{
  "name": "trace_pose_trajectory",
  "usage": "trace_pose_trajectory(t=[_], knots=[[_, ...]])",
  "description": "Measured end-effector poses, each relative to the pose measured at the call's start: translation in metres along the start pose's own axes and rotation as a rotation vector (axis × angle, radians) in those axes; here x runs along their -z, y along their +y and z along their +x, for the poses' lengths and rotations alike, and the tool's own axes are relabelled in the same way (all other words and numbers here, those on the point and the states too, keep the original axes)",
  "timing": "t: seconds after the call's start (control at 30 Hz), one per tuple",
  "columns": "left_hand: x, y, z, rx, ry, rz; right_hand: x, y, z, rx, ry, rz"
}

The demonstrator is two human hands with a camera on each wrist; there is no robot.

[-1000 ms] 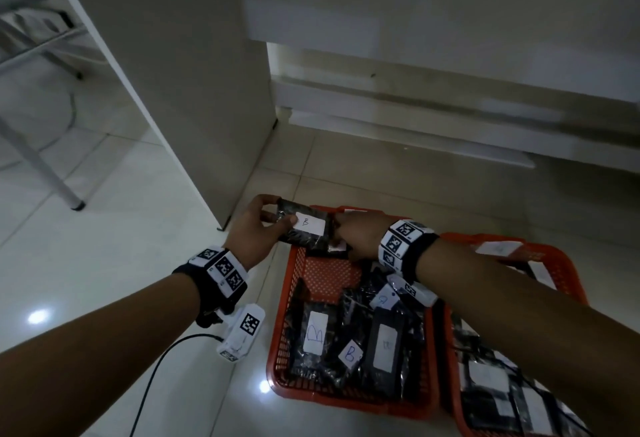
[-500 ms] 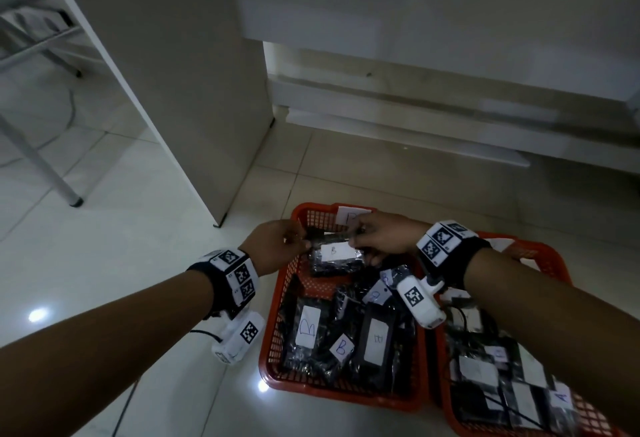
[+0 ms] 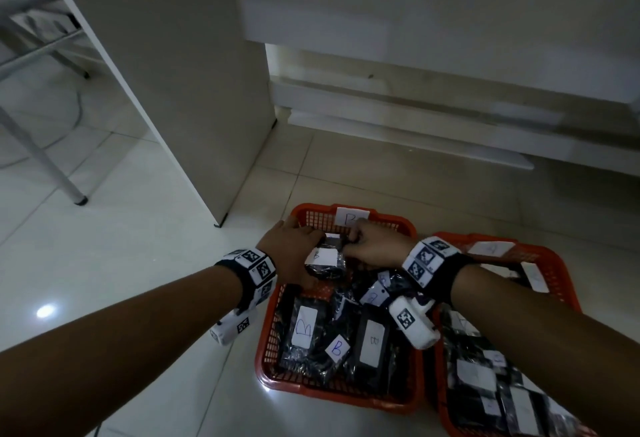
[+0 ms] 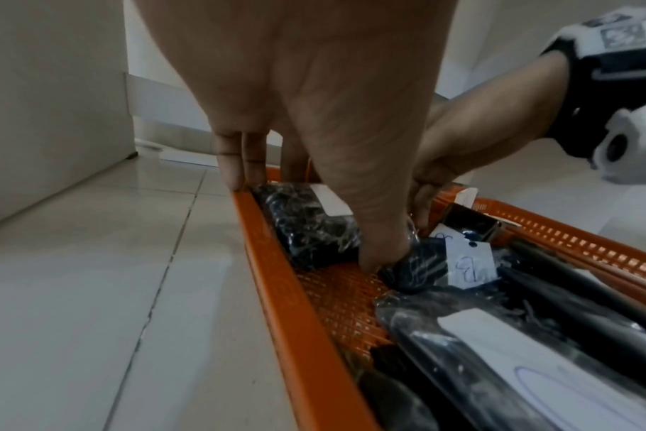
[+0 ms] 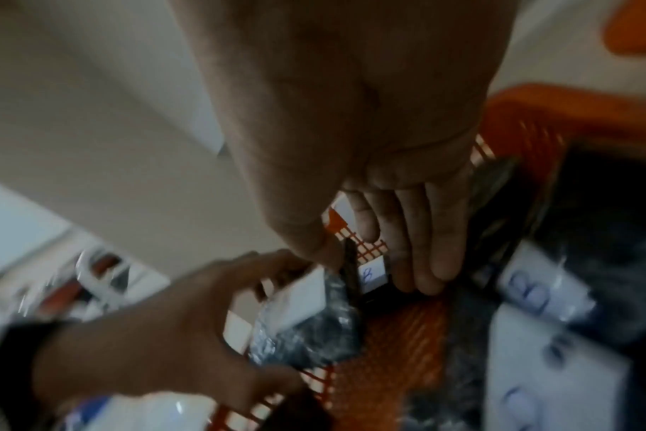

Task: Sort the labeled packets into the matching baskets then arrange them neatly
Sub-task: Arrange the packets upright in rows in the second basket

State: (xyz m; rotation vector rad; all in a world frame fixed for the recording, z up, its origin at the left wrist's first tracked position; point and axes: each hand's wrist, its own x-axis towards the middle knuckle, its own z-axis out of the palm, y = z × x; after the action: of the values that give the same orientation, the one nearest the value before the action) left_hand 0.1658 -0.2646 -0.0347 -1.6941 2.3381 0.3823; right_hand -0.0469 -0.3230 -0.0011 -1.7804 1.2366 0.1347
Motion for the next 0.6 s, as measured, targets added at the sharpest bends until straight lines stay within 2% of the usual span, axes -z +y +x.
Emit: trace_pose_trajectory(t=[0.03,0.1,0.17,0.23,0.47,0.6], knots=[[-0.002,-0.002,0.001,0.002,0.013,-0.007,0.001,0.001,-0.001,0.045,0.019,-0.164],[-0.004,-0.005,0.004,-0.001,0.035,-0.042,0.003,0.003,-0.001,0.088,-0.09,-0.401],[-0.002,-0.009,0.007,-0.014,0.044,-0.085,0.003,0.006,-0.002,0.072,-0.28,-0.479],[0.005,-0.012,0.007,-0.022,0.045,-0.127,0.0,0.005,-0.004,0.1,-0.381,-0.569],[0.015,-0.013,0.003,-0.038,0.017,-0.151,-0.017,-0.002,0.007,0.088,-0.44,-0.72],[0.012,-0.013,0.004,-0.038,0.022,-0.131,-0.023,0.002,0.016,0.041,-0.431,-0.683]])
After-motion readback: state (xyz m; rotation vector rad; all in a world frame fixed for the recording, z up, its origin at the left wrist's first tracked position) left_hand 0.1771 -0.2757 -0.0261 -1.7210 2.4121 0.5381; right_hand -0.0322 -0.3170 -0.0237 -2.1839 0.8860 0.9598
